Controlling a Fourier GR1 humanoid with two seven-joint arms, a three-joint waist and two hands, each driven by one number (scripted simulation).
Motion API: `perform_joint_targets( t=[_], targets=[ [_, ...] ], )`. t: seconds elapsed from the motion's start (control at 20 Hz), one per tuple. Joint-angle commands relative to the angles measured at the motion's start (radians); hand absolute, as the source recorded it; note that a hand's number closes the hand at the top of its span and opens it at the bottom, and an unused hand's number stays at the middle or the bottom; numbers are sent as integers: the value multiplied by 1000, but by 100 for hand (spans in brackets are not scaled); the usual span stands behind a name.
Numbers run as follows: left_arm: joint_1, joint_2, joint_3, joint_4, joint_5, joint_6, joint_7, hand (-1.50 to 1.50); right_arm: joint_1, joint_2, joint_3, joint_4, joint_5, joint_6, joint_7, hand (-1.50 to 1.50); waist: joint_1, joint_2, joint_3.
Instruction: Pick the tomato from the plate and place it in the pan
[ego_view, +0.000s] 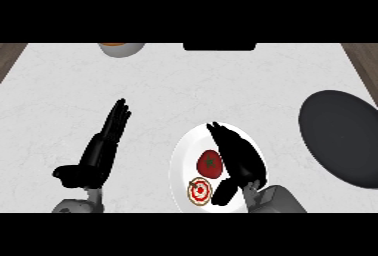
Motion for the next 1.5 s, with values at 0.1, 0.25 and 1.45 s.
perform_joint_targets(
  t=[0.1, 0.25, 1.45],
  targets=[
    [21, -33, -18, -5, -47, 6, -8, 0, 33, 52, -45, 23, 70, 9, -54, -150, -1, 0, 0],
    [42, -4, 18, -22, -8, -37, -17, 0, 10, 93, -57, 139, 86, -11, -77, -150, 1, 0, 0],
    [68, -72, -15, -63, -58, 6, 31, 0, 171, -22, 20, -7, 301, -80, -248, 150, -10, -4, 0]
  ],
)
